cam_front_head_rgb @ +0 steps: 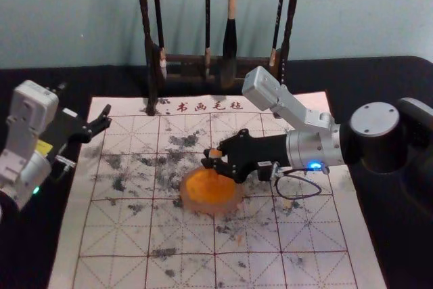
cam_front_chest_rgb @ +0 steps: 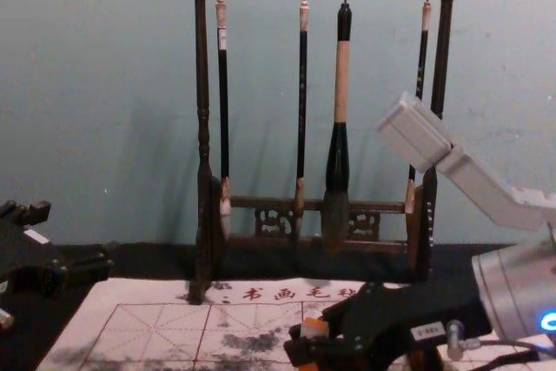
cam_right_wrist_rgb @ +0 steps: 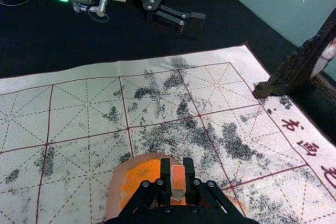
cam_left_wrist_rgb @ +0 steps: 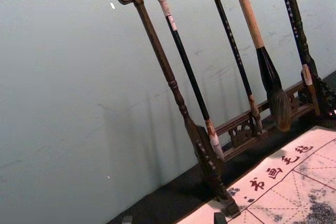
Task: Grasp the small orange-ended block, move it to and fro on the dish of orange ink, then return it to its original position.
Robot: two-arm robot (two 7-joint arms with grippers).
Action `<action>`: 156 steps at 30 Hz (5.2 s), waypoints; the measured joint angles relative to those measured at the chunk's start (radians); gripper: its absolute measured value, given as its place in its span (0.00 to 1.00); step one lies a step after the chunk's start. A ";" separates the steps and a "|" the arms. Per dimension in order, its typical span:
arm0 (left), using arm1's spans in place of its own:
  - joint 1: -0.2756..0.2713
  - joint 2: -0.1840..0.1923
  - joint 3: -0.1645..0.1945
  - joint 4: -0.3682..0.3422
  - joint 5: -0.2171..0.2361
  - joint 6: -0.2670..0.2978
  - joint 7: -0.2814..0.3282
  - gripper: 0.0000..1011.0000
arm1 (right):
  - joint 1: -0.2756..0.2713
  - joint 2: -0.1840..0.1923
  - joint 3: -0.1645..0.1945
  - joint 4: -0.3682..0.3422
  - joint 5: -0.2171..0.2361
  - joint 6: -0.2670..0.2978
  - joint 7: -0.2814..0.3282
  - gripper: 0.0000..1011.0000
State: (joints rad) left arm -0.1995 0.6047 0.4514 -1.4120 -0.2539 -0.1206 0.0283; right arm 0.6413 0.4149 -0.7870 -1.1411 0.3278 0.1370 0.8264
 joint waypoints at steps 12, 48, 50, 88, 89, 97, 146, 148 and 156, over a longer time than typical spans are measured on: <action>0.000 0.000 0.000 0.000 0.000 0.000 0.000 0.99 | -0.010 0.013 0.018 -0.045 0.011 0.008 -0.012 0.11; 0.000 0.000 0.000 0.000 0.000 0.000 0.000 0.99 | -0.261 0.222 0.228 -0.466 0.159 0.152 -0.293 0.11; 0.000 0.000 0.000 0.000 0.000 0.000 0.000 0.99 | -0.290 0.228 0.241 -0.481 0.159 0.162 -0.323 0.11; 0.000 0.000 0.000 0.000 0.000 0.000 0.000 0.99 | -0.380 0.156 0.313 -0.447 0.120 0.223 -0.400 0.11; 0.000 0.000 0.000 0.000 0.000 0.000 0.000 0.99 | -0.379 0.154 0.313 -0.445 0.120 0.223 -0.399 0.11; 0.000 0.000 0.000 0.000 0.000 0.000 0.000 0.99 | -0.373 0.144 0.310 -0.433 0.111 0.226 -0.396 0.11; 0.000 0.000 0.000 0.000 0.000 0.000 0.000 0.99 | -0.363 0.090 0.286 -0.357 -0.002 0.217 -0.382 0.11; 0.000 0.000 0.000 0.000 0.000 0.000 0.000 0.99 | -0.363 0.090 0.286 -0.357 -0.002 0.217 -0.382 0.11; 0.000 0.000 0.000 0.000 0.000 0.000 0.000 0.99 | -0.363 0.091 0.287 -0.357 0.000 0.217 -0.383 0.16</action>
State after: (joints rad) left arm -0.1995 0.6047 0.4514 -1.4120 -0.2539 -0.1205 0.0283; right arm 0.2780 0.5055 -0.5001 -1.4979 0.3279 0.3543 0.4437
